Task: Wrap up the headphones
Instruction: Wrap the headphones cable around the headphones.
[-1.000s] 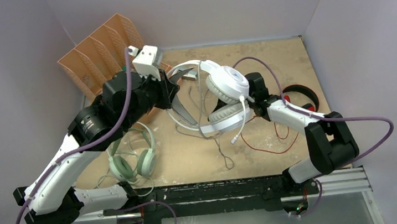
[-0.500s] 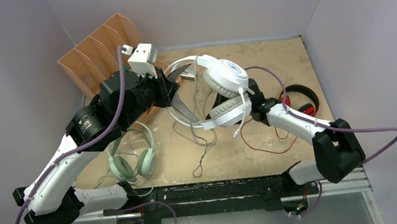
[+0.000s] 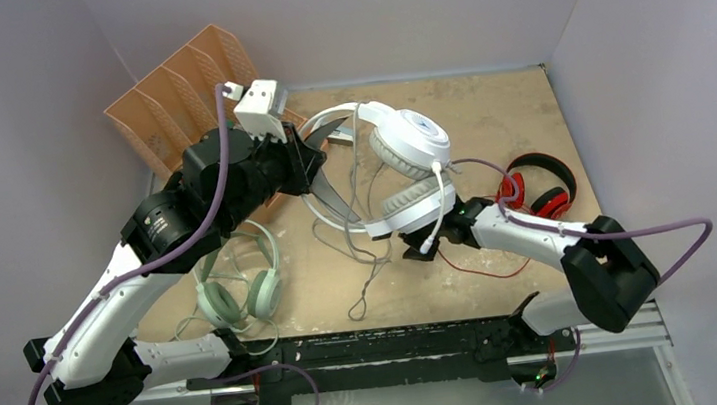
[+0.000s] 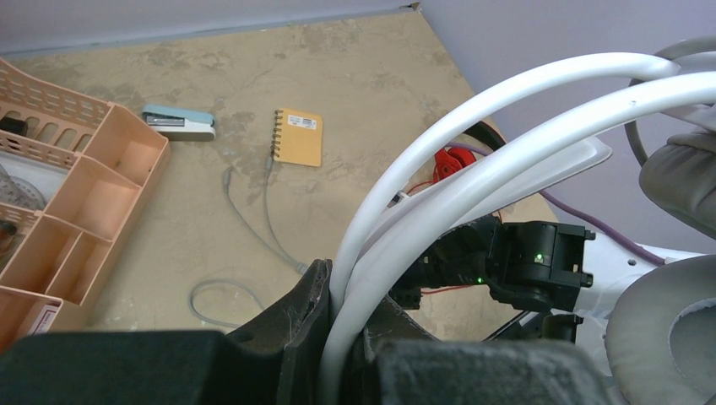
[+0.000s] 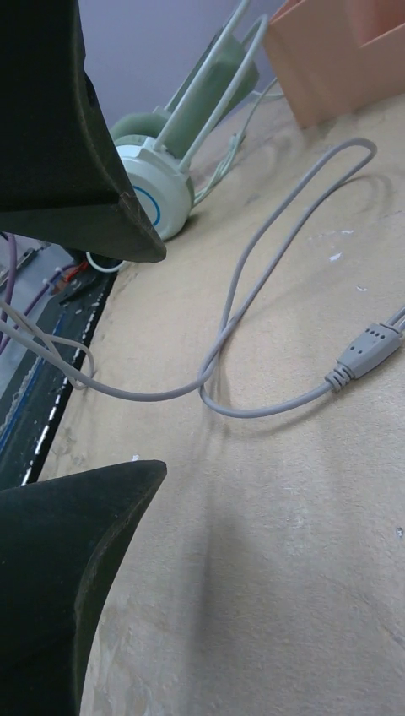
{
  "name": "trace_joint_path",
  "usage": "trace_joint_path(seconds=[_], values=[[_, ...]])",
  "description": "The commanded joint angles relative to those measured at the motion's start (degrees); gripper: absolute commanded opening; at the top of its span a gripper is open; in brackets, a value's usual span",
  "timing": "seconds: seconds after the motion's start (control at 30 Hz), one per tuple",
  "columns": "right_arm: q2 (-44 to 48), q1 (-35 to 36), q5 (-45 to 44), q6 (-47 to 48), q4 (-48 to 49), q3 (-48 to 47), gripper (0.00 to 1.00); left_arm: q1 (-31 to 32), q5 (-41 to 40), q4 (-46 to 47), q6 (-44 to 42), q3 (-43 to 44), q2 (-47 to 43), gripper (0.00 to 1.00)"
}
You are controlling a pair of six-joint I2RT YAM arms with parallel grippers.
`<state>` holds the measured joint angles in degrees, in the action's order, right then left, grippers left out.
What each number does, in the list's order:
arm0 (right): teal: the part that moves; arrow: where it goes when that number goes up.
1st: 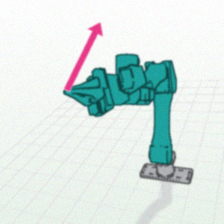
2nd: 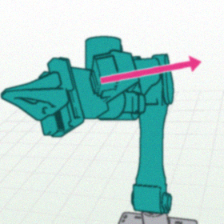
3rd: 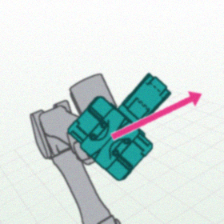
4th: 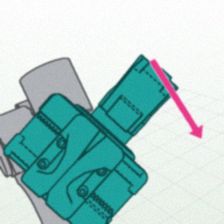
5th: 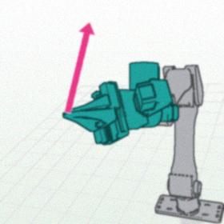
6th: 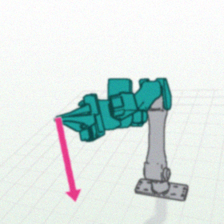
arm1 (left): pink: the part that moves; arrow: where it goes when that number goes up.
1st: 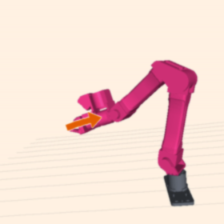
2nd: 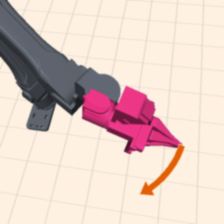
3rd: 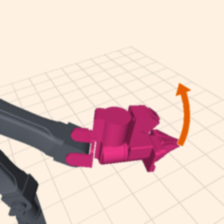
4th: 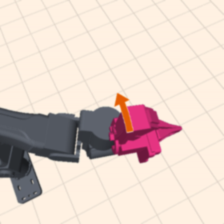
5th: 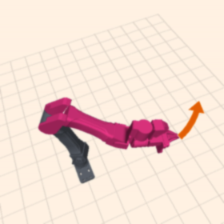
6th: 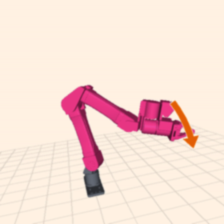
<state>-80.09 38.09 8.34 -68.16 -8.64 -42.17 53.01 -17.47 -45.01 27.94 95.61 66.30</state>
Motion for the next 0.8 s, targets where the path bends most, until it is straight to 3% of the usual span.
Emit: trace_joint_path(seconds=[0.0,0.33,0.37,0.43,0.53,0.57,0.77], values=[[2.73,0.35,-1.62,-3.23,-0.17,1.84,0.87,0.04,1.52,7.48,2.74,0.8,-2.06,0.0],[-1.0,6.02,3.28,-16.02,12.84,5.71,0.8,0.0,1.03,7.58,2.81,2.08,-1.57,0.0],[-1.02,6.0,2.66,-16.63,12.77,5.9,0.75,0.04,0.73,7.65,2.94,2.04,-1.76,0.0],[0.12,5.72,0.96,-18.53,12.12,6.55,0.56,0.02,-0.41,7.58,3.28,2.03,-2.51,0.0],[4.12,1.49,-5.18,-15.72,10.36,7.07,0.08,0.06,-3.7,7.13,3.81,2.52,-4.15,0.0],[5.6,-0.78,-7.16,-13.24,7.99,6.4,0.0,0.07,-5.63,6.73,3.97,3.13,-4.77,0.0],[14.47,-14.27,-28.27,5.62,-7.6,-2.71,0.0,0.09,-17.81,3.73,4.31,6.8,-9.58,0.0]])
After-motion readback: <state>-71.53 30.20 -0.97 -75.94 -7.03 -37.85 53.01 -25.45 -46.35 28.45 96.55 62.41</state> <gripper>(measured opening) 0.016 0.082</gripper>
